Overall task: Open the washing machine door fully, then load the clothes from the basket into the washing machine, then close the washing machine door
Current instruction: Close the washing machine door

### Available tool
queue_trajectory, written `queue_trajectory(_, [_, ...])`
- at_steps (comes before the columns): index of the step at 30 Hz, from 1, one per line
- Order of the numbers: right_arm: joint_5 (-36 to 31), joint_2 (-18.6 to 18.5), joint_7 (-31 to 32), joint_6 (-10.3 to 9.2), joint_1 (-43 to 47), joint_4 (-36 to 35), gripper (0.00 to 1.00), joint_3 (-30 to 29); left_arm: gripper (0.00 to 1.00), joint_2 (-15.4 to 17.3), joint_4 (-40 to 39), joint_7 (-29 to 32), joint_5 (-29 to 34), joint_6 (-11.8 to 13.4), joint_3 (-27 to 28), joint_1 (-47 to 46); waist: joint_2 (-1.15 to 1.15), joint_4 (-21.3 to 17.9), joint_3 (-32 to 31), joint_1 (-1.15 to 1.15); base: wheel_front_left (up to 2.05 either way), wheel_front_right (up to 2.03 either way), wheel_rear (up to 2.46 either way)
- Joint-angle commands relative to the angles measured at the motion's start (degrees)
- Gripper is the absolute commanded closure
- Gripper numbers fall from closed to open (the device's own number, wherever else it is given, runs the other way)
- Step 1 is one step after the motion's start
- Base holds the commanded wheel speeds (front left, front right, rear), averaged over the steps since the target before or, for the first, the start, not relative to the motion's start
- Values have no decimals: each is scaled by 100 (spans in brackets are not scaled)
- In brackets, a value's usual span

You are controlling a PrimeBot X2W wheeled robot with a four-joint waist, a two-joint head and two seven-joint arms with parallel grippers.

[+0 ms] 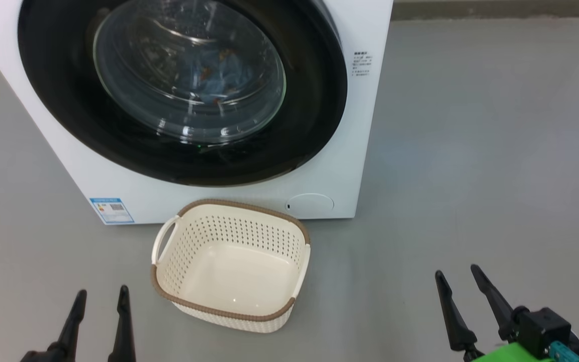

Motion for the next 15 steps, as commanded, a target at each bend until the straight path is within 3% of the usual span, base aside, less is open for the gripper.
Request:
queue_trajectory(1, [-43,12,-26,-33,12,-184,0,92,0,42,-119,-36,49,-9,179,-48,0,17,-95,0,0,0,0])
queue_trajectory(15, [-131,44,-26,-33,165,-319,0,-38,0,45,-139,-36,88,-9,98,80,0,34,-159,0,0,0,0])
